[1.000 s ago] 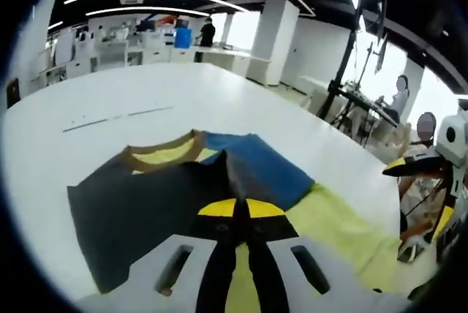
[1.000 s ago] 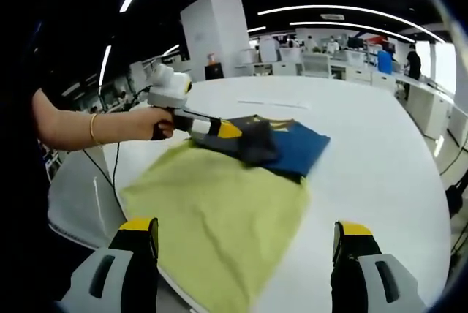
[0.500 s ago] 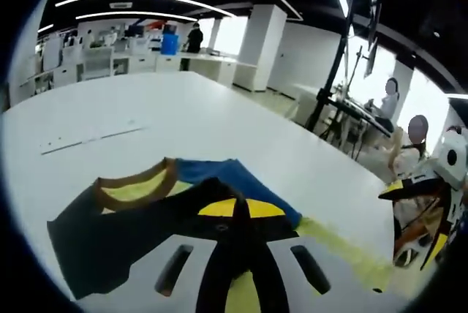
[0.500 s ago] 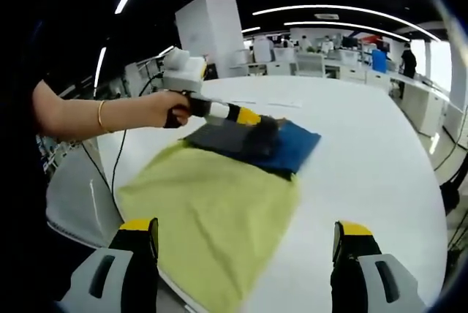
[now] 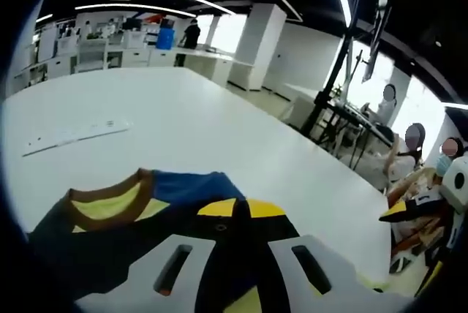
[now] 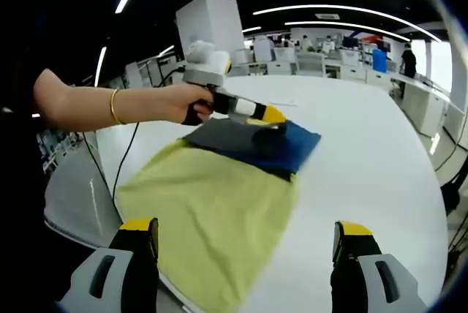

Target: Fold the garment on the visible template until the final outline fits inside the template.

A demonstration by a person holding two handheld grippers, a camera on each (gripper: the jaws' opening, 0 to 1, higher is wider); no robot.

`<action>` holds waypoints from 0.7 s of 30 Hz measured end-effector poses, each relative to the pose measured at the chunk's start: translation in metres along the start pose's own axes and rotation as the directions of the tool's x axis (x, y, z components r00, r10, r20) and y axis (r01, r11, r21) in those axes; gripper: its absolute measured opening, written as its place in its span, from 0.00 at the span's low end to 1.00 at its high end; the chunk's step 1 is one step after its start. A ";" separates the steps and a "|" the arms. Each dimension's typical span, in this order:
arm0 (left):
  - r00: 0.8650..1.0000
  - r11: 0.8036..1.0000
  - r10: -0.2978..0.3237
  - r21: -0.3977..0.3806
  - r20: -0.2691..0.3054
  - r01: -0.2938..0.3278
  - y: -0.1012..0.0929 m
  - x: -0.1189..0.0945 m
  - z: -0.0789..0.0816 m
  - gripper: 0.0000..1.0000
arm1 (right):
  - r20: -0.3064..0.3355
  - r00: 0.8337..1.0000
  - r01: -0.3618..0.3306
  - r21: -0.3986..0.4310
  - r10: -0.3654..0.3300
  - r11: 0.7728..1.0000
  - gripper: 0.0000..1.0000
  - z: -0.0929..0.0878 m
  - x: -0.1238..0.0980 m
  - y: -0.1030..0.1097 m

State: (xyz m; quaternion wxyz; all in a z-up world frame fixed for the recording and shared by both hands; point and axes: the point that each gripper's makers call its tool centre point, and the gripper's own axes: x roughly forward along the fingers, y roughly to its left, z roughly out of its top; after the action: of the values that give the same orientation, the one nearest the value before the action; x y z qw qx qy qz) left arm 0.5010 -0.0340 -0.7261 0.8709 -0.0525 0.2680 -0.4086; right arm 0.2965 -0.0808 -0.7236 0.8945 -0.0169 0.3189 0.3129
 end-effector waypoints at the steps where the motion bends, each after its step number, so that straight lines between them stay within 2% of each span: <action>1: 1.000 1.000 -0.021 -0.010 0.010 0.021 -0.004 0.001 0.002 0.06 | -0.001 1.000 -0.002 0.000 0.002 1.000 0.99 0.000 0.001 0.000; 3: 0.999 1.000 -0.025 -0.004 0.022 0.025 -0.005 0.000 0.004 0.12 | -0.002 1.000 -0.005 -0.003 0.005 1.000 0.99 0.001 0.003 0.001; 5: 0.999 0.999 -0.023 0.033 0.035 0.022 -0.005 -0.001 0.007 0.19 | -0.001 1.000 -0.008 -0.005 0.008 1.000 0.99 0.003 0.005 0.002; 10: 0.998 0.997 0.005 0.081 0.063 -0.010 0.007 -0.009 0.012 0.32 | 0.003 1.000 -0.018 -0.010 0.018 1.000 0.99 0.005 0.008 0.004; 17: 0.999 0.993 0.037 0.114 0.010 -0.038 0.016 -0.013 -0.012 0.39 | 0.005 1.000 -0.026 -0.013 0.026 1.000 0.99 0.006 0.011 0.005; 20: 1.000 0.992 0.019 0.125 -0.005 -0.018 0.011 -0.011 -0.017 0.42 | 0.005 1.000 -0.029 -0.012 0.029 1.000 0.99 0.006 0.011 0.005; 21: 1.000 0.990 0.011 0.138 -0.027 -0.007 0.008 -0.010 -0.021 0.43 | 0.004 1.000 -0.029 -0.011 0.029 1.000 0.99 0.006 0.011 0.005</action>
State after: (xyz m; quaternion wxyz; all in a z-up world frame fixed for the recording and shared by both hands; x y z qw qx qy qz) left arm 0.4907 -0.0184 -0.7429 0.8705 0.0147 0.2514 -0.4229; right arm 0.3035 -0.0700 -0.7247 0.8905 -0.0166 0.3153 0.3275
